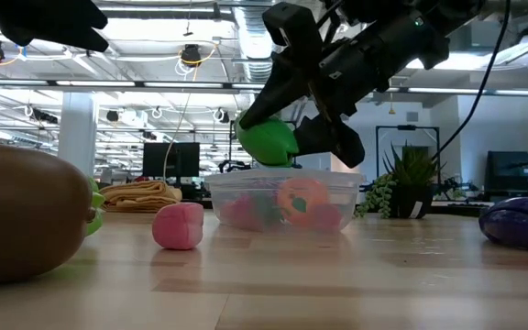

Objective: Pick and placing Produce into tupperware
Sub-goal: Put the green corn into the transparent bin

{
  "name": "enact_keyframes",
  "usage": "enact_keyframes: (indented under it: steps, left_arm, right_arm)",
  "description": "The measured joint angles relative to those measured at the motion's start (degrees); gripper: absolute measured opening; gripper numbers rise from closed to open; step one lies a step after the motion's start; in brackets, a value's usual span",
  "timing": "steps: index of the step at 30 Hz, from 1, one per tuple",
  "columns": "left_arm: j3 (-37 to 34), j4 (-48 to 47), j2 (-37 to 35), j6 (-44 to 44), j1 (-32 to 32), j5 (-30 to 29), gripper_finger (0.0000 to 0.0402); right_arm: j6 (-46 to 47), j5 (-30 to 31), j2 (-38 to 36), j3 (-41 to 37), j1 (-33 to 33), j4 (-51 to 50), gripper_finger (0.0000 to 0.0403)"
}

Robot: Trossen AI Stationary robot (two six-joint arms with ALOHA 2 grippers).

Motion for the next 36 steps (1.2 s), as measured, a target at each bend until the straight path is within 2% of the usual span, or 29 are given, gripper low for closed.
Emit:
enact_keyframes:
  steps: [36]
  left_arm:
    - [0.00, -0.03, 0.00, -0.87, -0.02, -0.55, 0.0224]
  right_arm:
    - [0.17, -6.06, -0.07, 0.00, -1.49, -0.87, 0.0261]
